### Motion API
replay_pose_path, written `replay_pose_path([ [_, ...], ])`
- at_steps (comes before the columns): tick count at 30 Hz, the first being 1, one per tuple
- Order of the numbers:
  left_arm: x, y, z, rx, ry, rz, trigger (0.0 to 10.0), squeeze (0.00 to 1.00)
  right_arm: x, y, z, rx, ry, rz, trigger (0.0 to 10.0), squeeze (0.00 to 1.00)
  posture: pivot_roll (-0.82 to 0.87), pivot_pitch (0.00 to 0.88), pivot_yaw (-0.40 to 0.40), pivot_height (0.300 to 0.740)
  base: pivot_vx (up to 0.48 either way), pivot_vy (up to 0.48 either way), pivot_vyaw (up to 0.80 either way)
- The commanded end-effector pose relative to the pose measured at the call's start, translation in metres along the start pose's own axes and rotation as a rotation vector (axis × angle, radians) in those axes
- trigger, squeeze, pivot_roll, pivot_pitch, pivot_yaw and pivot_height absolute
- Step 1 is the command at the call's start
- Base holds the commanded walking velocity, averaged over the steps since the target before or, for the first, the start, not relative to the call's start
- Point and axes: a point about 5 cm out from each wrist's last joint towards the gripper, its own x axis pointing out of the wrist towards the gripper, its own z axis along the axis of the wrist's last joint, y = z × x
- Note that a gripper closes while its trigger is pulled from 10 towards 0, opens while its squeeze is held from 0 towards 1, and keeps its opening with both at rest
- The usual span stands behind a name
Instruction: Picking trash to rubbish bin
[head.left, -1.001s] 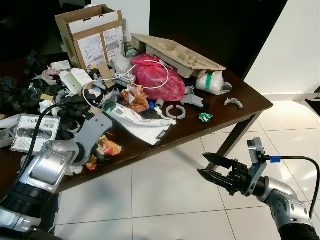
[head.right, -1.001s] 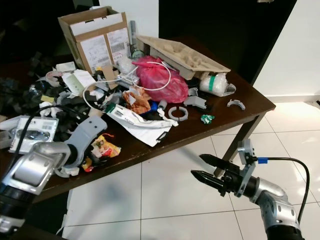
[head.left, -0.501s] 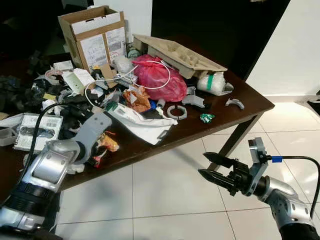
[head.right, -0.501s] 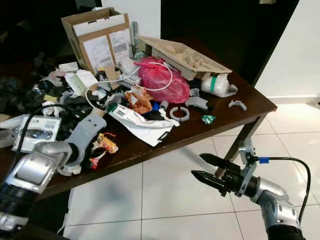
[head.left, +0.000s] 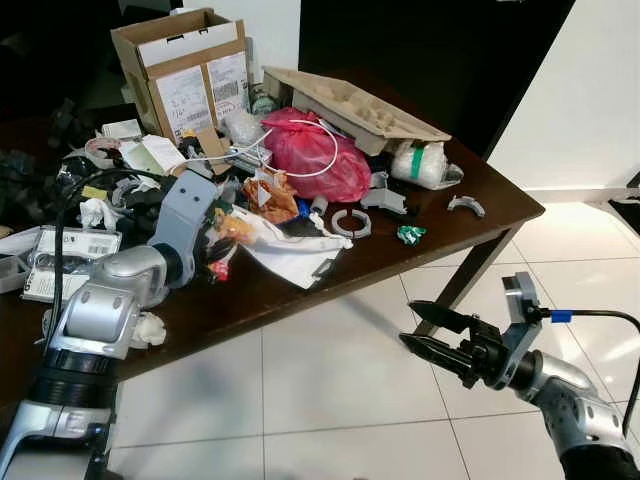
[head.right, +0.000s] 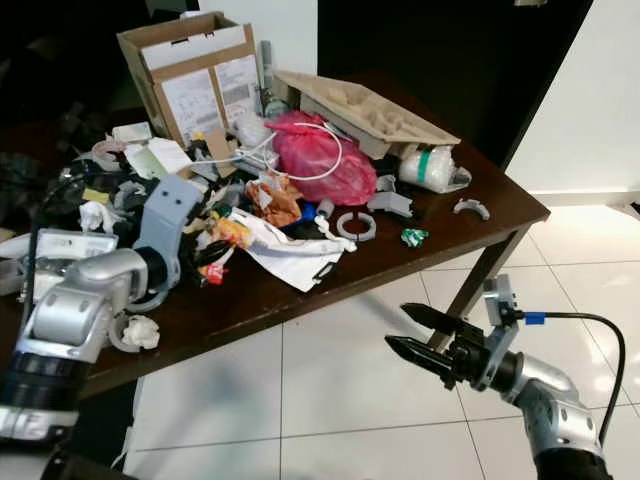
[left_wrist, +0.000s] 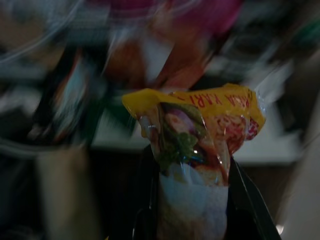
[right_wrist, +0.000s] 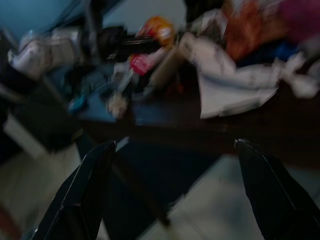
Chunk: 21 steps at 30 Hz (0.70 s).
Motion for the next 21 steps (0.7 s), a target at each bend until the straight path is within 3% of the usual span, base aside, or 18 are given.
replay_pose_path([
  [1,-0.002,-0.012,0.01,-0.034,-0.104,-0.093,10.0,0.0,-0.004,0.0,0.012,-0.018,-0.066,0.003,10.0,0.0,0.03,0.136,-0.046,0.74,0.0,0.0,0.0],
  [7,-0.006,-0.026,0.003,-0.127,-0.162,-0.213,10.0,0.0,-0.005,0.004,0.016,-0.001,-0.132,0.019,10.0,0.0,0.02,0.132,-0.042,0.74,0.0,0.0,0.0],
  [11,-0.007,-0.028,0.0,-0.158,-0.182,-0.225,10.0,0.0,-0.005,0.005,0.018,0.003,-0.163,0.021,10.0,0.0,0.02,0.128,-0.04,0.74,0.0,0.0,0.0],
  [14,-0.005,-0.028,-0.007,-0.212,-0.207,-0.204,10.0,0.0,-0.008,0.002,0.023,0.008,-0.22,-0.006,10.0,0.0,0.03,0.12,-0.04,0.74,0.0,0.0,0.0],
  [15,-0.003,-0.032,-0.009,-0.274,-0.24,-0.215,10.0,0.0,-0.01,-0.002,0.025,0.009,-0.247,-0.043,10.0,0.0,0.03,0.118,-0.041,0.74,0.0,0.0,0.0],
  [17,-0.003,-0.033,-0.01,-0.291,-0.249,-0.221,10.0,0.0,-0.011,-0.003,0.026,0.01,-0.254,-0.053,10.0,0.0,0.03,0.118,-0.041,0.74,0.0,0.0,0.0],
  [19,0.0,-0.045,-0.014,-0.331,-0.261,-0.273,10.0,0.0,-0.013,-0.005,0.025,0.015,-0.254,-0.065,10.0,0.0,0.03,0.116,-0.039,0.74,0.0,0.0,0.0],
  [20,0.001,-0.072,-0.021,-0.381,-0.275,-0.416,10.0,0.0,-0.015,-0.005,0.024,0.024,-0.263,-0.07,10.0,0.0,0.03,0.116,-0.039,0.74,0.0,0.0,0.0],
  [21,0.0,-0.078,-0.022,-0.393,-0.279,-0.451,10.0,0.0,-0.016,-0.005,0.024,0.026,-0.266,-0.07,10.0,0.0,0.03,0.116,-0.039,0.74,0.0,0.0,0.0],
])
